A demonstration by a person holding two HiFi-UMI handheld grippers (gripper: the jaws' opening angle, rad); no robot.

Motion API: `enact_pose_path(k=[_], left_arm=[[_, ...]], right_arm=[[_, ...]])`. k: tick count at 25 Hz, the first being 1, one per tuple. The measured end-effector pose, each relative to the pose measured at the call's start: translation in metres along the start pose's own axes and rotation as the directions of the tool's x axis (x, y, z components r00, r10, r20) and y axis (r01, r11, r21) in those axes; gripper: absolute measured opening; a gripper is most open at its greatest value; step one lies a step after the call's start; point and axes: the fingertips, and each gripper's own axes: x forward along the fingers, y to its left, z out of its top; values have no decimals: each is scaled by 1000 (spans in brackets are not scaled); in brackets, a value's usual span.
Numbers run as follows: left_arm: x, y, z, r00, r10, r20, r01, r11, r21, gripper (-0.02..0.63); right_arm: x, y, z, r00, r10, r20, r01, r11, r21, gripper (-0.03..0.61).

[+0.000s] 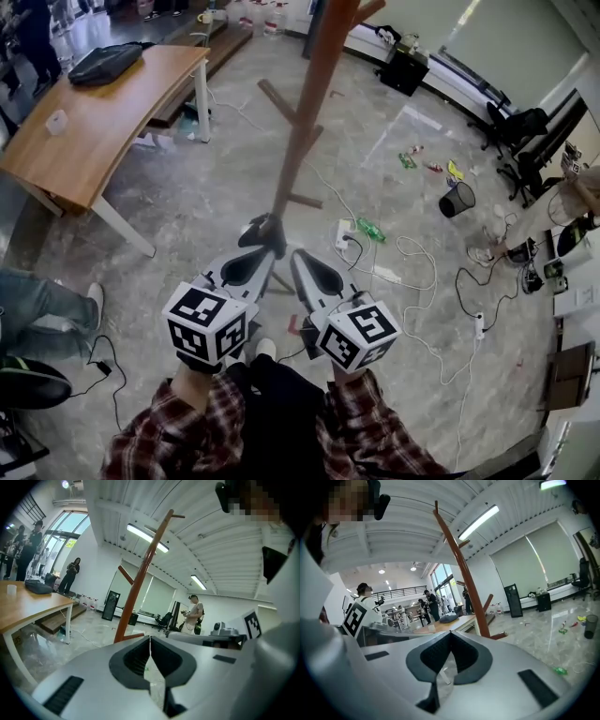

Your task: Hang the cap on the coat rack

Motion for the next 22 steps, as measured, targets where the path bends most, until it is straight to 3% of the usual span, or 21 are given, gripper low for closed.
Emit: enact_pose_path(k=[9,22], left_arm=[[-29,-17,36,995,14,101,-17,1000,25,11],[-16,-22,43,995,-29,92,25,999,38,11]], right_arm=[[-20,14,27,999,21,34,-19,999,-48,12],[-9,12,25,999,26,29,-25,999,-31,11]])
